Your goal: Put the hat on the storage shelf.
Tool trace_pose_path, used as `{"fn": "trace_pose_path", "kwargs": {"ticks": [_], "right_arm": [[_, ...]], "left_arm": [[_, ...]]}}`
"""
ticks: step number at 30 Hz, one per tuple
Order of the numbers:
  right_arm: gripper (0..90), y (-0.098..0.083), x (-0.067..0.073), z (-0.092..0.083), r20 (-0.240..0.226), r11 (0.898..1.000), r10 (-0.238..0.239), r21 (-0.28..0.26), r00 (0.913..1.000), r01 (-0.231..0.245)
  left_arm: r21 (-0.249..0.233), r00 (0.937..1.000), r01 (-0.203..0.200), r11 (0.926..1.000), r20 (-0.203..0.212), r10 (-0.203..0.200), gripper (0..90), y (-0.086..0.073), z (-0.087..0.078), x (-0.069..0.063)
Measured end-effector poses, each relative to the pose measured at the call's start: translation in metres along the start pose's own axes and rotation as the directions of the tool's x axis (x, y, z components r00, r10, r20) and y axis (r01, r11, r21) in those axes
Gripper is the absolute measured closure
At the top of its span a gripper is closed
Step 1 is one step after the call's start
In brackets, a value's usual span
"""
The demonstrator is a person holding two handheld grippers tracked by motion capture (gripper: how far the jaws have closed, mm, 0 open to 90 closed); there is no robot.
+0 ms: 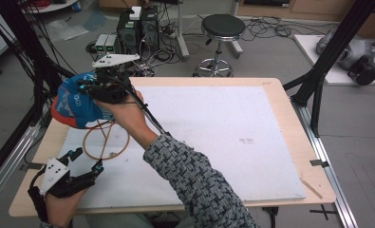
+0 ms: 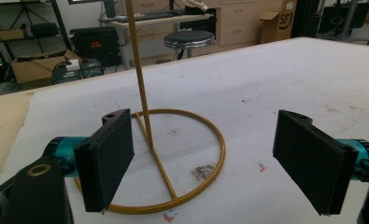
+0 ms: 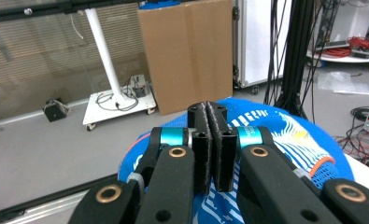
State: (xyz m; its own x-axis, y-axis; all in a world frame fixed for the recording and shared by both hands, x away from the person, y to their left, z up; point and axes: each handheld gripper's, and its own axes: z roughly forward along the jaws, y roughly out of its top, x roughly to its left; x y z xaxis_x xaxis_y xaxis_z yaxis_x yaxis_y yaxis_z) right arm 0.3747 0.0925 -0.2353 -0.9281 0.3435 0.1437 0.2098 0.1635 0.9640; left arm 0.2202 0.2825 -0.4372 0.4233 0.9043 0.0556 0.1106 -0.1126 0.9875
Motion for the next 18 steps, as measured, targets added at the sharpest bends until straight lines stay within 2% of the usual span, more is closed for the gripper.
{"fn": "trace_pose_path", "kwargs": {"ticks": [10, 18], "right_arm": [[88.4, -0.007, 0.004, 0.012, 0.003, 0.999, -0.024, 0.024, 0.9997, 0.024], [88.3, -0.009, 0.007, 0.023, 0.036, 0.998, -0.060, 0.020, 0.9976, 0.059]], "left_arm": [[0.002, 1.0000, 0.003, 1.0000, 0.002, -0.003, 20.5, 0.000, 0.000, 0.000], [0.002, 1.0000, 0.006, 1.0000, 0.002, -0.006, 20.5, 0.000, 0.000, 0.001]]}}
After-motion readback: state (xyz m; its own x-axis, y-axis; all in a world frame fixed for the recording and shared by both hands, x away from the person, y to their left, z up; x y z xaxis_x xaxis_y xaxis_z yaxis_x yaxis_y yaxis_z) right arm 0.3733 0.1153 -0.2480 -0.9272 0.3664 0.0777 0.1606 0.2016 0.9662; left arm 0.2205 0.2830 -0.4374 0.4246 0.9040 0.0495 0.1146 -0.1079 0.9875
